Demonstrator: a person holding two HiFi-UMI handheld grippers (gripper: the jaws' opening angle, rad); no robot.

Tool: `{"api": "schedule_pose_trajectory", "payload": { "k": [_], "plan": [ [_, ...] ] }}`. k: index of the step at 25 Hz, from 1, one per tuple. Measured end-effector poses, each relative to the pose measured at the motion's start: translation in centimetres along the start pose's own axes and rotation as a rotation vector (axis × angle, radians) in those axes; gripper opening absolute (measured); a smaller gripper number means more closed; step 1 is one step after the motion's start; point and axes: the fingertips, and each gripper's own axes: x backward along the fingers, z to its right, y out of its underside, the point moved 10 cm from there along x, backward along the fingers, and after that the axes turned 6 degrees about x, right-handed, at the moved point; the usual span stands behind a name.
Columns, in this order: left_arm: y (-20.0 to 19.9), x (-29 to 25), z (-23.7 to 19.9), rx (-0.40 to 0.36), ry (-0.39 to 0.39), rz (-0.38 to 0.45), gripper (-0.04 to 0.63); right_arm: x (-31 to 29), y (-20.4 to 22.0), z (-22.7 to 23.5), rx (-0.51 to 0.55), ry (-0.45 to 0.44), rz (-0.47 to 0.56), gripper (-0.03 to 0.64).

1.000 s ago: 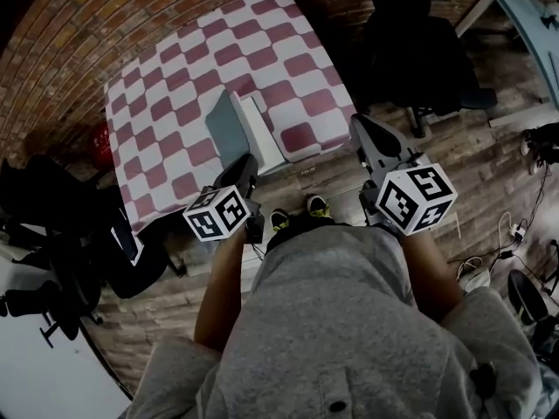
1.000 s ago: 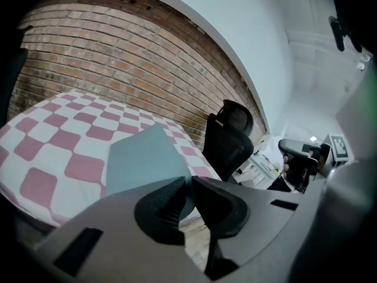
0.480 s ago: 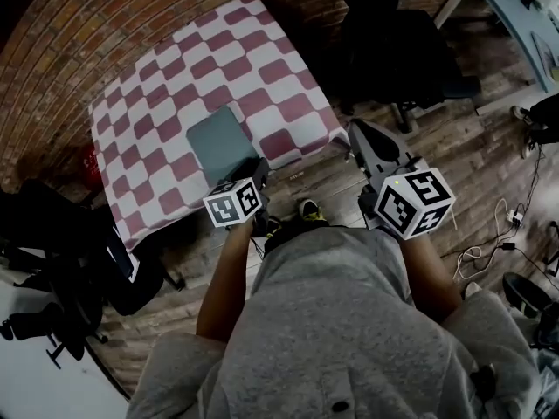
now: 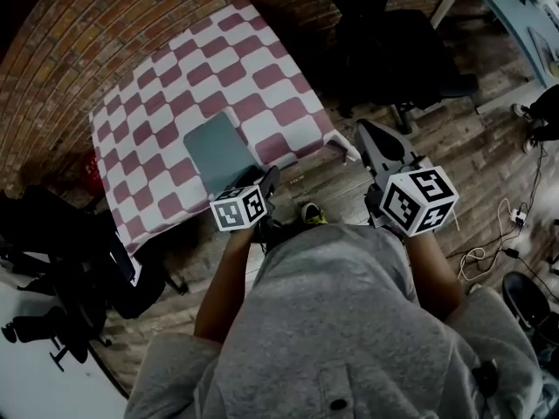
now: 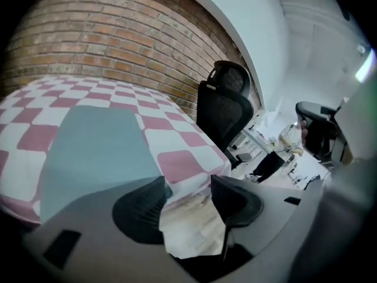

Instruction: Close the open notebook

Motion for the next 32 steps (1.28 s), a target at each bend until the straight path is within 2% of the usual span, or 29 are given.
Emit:
{"api": "schedule_pose_trajectory", "payload": {
  "k": [2,3,5,7,9,11,13,16,19,22,26,32],
  "plan": [
    [-0.6,0.4,0.8,0.046,0.102,-0.067,0.247,-0.1,-0.1,0.2,0.009,-0.001,0.000,0.025],
    [-0.8,0.8,1.3,0.065,0.140,-0.074,0.245,0.0,-0.3,0.3,0.014,-0.001,0.001,0.025],
    [-1.5,1.8,2.4,0.065,0.178,-0.034,0.230,0.0,-0.6,0.3,0.020,-0.003,0.005,0.025],
    [-2.7,3.3,4.0,0.023,0.183,0.034,0.207,0.2,-1.1,0.2,0.019,-0.006,0.003,0.025],
    [-4.3,5.6,6.0,-0.051,0.120,0.125,0.141,0.5,-1.7,-0.1,0.022,-0.002,-0.011,0.025],
    [-6.4,8.4,8.5,-0.176,-0.008,0.230,0.040,0.8,-2.6,-0.5,0.044,0.025,-0.027,0.025],
    [-8.2,10.7,11.0,-0.302,-0.109,0.309,0.021,1.1,-3.4,-0.9,0.065,0.054,-0.036,0.025],
    [-9.9,13.0,13.7,-0.399,-0.170,0.368,0.012,1.5,-4.5,-1.6,0.076,0.095,-0.050,0.026],
    [-10.8,14.2,15.0,-0.441,-0.227,0.411,0.012,1.6,-5.6,-2.1,0.078,0.118,-0.049,0.026],
    [-11.2,14.7,15.0,-0.453,-0.264,0.426,0.012,1.6,-6.4,-2.4,0.081,0.121,-0.048,0.026],
    [-11.1,15.1,14.2,-0.433,-0.276,0.432,0.012,1.0,-6.2,-2.5,0.120,0.153,-0.080,0.026],
    [-11.2,15.4,13.6,-0.426,-0.282,0.435,0.012,0.7,-5.4,-2.7,0.125,0.165,-0.104,0.026]
  ]
}}
